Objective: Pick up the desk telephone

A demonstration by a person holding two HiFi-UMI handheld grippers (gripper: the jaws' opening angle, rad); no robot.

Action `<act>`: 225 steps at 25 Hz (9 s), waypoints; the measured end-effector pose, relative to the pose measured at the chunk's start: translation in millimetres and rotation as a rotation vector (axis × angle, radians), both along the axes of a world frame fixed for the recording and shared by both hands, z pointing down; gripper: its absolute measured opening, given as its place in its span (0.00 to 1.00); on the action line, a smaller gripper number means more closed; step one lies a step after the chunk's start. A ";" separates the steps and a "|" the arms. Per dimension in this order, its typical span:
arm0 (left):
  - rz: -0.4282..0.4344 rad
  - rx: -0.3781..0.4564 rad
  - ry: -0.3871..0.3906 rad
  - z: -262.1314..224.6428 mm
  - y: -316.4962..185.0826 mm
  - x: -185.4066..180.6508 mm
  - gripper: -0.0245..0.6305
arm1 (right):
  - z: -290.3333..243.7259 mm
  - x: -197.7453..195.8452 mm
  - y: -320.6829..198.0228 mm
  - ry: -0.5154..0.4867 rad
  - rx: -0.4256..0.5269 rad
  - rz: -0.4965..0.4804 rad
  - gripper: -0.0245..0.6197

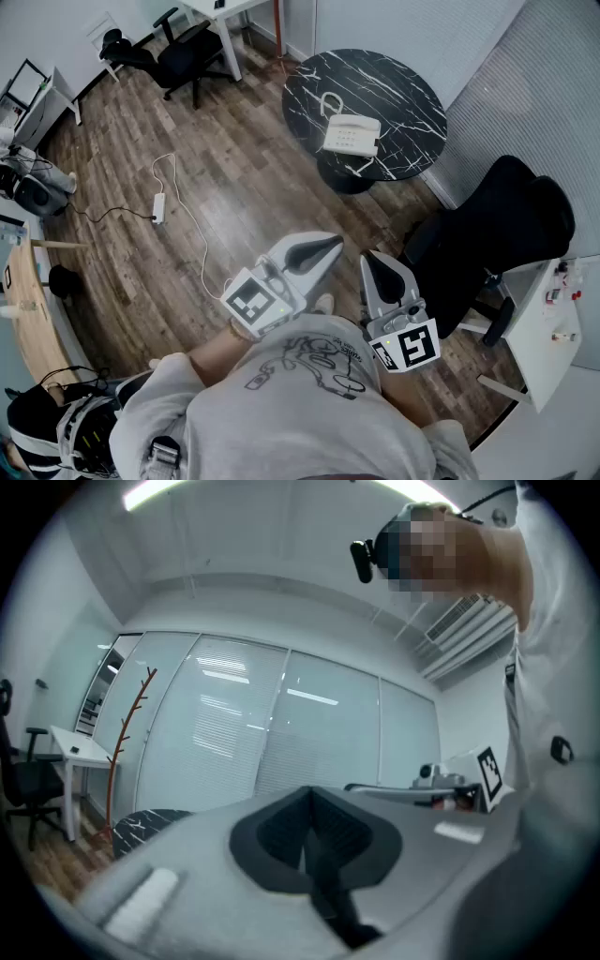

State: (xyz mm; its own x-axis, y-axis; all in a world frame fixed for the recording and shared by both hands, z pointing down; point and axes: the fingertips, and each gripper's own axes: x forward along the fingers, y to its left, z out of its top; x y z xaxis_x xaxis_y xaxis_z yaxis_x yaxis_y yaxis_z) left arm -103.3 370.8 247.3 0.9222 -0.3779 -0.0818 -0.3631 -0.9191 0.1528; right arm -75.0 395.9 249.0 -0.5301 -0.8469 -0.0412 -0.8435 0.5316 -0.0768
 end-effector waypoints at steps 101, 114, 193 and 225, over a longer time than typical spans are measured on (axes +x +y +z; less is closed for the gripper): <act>0.005 -0.195 -0.115 97.6 -487.8 85.8 0.13 | 82.5 79.7 -489.1 0.027 -0.184 -0.006 0.14; -0.022 -0.340 -0.224 195.1 -511.0 104.6 0.30 | 170.1 125.9 -509.8 0.059 -0.311 0.019 0.30; -0.257 -0.500 -0.490 306.7 -578.9 120.3 0.59 | 303.5 194.7 -563.0 -0.031 -0.667 0.178 0.63; -0.355 -0.185 -0.280 43.7 -584.9 136.7 0.59 | 50.0 211.8 -566.8 -0.038 -0.344 0.201 0.63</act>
